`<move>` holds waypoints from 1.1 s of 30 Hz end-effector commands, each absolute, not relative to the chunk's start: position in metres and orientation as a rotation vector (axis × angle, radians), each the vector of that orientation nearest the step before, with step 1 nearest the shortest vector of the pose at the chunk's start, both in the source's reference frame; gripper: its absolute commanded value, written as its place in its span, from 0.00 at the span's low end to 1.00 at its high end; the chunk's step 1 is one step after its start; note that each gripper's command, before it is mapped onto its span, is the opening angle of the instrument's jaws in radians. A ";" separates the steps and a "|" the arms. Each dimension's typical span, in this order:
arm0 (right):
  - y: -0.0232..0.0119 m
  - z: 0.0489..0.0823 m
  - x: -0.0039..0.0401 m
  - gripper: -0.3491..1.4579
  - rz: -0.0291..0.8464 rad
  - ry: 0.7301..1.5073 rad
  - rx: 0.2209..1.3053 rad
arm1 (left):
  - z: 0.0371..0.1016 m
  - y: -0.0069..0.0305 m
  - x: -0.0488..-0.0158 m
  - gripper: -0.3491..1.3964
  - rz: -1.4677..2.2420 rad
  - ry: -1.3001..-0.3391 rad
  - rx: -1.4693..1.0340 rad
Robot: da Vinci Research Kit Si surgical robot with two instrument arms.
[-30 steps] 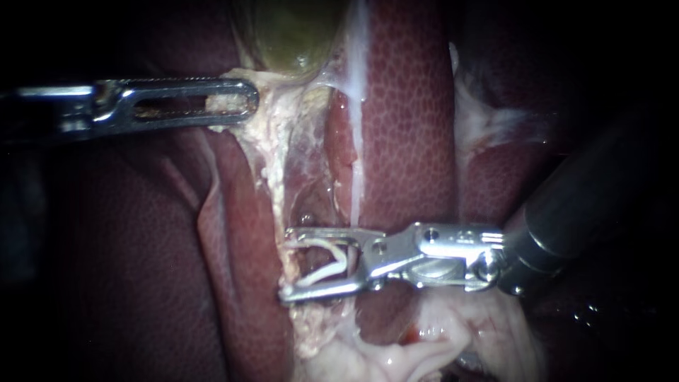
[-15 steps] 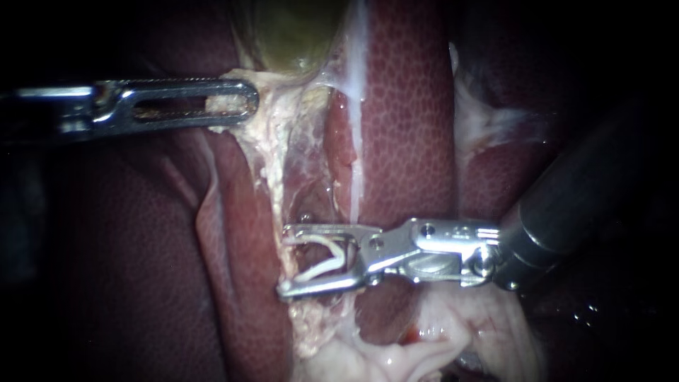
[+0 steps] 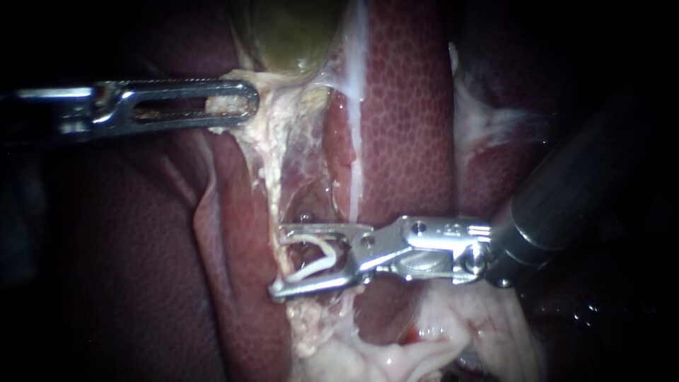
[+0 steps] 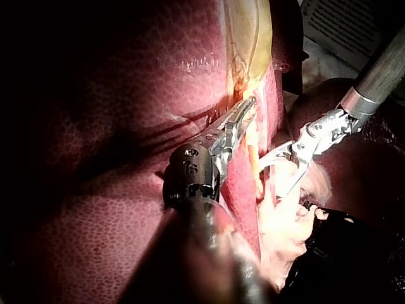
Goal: Clipping first clip left tube
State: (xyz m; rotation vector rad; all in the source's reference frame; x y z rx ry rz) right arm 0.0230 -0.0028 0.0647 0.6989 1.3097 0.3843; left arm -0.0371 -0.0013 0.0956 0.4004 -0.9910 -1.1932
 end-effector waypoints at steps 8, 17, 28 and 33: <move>-0.0046 0.0654 0.0246 0.52 0.366 1.312 0.762 | 0.0957 -0.0013 -0.0372 0.00 -1.193 -0.991 0.400; -0.0056 0.0654 0.0251 0.52 0.356 1.333 0.893 | 0.0958 -0.0013 -0.0371 0.00 -1.193 -0.991 0.401; -0.0052 0.0653 0.0257 0.52 0.343 1.384 0.963 | 0.0958 -0.0013 -0.0372 0.00 -1.193 -0.991 0.400; -0.0045 0.0651 0.0262 0.52 0.354 1.409 0.965 | 0.0958 -0.0013 -0.0372 0.00 -1.193 -0.991 0.400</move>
